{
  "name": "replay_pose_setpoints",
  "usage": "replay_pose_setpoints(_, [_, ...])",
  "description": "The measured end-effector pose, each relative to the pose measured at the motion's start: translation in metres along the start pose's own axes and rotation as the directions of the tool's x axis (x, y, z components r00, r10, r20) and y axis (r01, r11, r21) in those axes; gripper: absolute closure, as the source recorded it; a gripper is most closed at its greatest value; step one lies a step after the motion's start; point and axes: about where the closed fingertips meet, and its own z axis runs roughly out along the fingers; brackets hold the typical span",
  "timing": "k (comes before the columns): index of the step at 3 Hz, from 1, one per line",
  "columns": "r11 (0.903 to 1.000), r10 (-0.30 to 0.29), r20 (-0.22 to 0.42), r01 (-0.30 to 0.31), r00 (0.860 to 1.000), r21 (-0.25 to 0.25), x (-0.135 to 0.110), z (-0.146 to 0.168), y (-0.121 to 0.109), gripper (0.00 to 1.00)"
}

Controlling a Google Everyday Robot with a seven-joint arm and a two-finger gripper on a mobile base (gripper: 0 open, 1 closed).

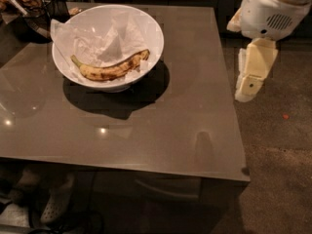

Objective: Pick banana from white bowl

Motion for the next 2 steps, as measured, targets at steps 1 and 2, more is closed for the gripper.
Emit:
replay_pose_setpoints(1, [0.9999, -0.004, 0.010, 0.003, 1.000, 0.016, -0.004, 0.000, -0.004, 0.00])
replay_pose_setpoints(2, [0.9994, -0.034, 0.069, 0.033, 0.997, 0.013, -0.026, 0.004, -0.021, 0.00])
